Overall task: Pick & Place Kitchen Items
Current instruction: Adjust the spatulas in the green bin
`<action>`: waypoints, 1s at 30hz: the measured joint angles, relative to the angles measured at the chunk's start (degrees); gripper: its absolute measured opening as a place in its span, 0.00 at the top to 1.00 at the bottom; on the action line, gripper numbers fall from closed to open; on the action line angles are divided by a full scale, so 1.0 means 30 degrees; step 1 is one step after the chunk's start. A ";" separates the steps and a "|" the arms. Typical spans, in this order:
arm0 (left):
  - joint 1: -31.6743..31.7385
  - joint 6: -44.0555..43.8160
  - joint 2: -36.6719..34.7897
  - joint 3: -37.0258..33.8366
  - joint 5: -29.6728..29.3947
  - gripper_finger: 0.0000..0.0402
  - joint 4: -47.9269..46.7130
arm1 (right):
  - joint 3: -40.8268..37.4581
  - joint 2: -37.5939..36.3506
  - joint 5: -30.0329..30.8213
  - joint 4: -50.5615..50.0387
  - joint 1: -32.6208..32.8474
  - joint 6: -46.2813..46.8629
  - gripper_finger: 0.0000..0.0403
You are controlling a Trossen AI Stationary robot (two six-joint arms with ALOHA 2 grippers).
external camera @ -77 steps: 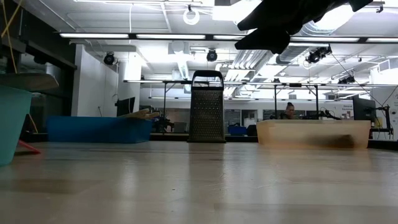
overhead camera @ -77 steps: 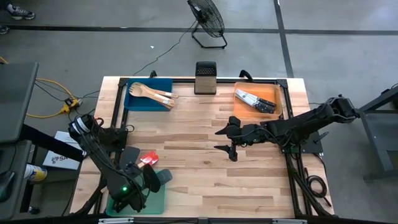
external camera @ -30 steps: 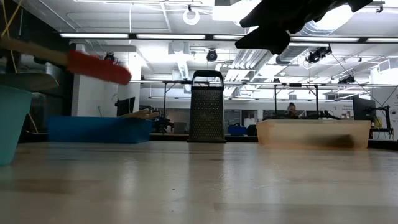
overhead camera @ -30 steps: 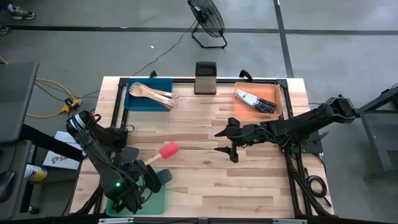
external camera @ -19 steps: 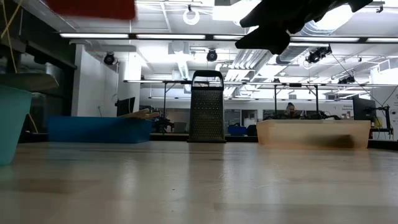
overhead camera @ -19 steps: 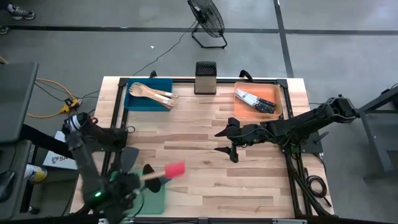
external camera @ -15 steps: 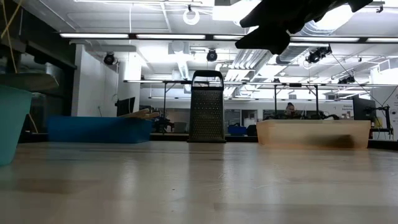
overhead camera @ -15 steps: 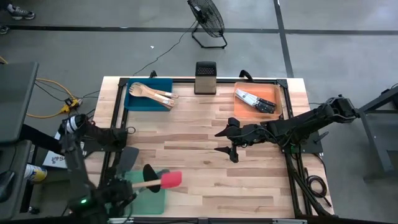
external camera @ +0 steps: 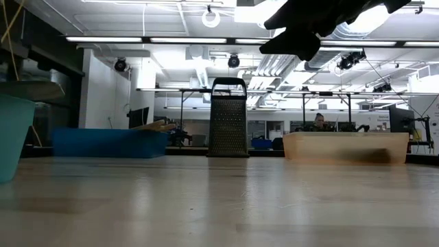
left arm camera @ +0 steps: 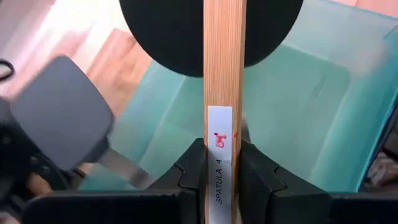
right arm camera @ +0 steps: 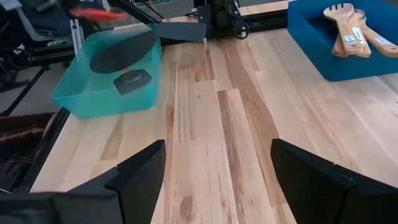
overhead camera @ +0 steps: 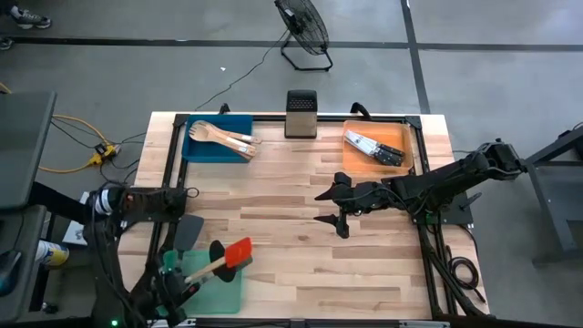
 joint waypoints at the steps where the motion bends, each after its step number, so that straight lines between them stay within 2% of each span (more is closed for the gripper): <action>1: 0.0003 -0.0328 0.0290 0.0000 0.0000 0.86 0.0133 | 0.0000 0.0000 0.0000 0.0000 0.0000 0.0007 0.30; 9: -0.0022 -0.3986 0.2282 -0.0015 0.0539 0.86 0.0604 | 0.0000 0.0000 -0.0007 -0.0007 0.0000 0.0000 0.30; 13: 0.0174 -0.4577 0.2771 -0.0029 0.0692 0.86 0.0531 | 0.0000 0.0000 -0.0007 0.0000 0.0001 -0.0015 0.30; 18: 0.0627 -0.4747 0.2966 -0.0022 0.1846 0.86 0.1229 | 0.0000 0.0000 -0.0007 -0.0004 0.0000 -0.0015 0.30; 23: 0.0634 -0.4339 0.2973 -0.0022 0.2019 0.85 0.1397 | 0.0000 0.0000 -0.0007 -0.0015 0.0000 -0.0021 0.30; 30: 0.0619 -0.3130 0.2980 -0.0022 0.2263 0.72 0.1935 | 0.0000 0.0000 -0.0015 -0.0022 0.0000 -0.0021 0.30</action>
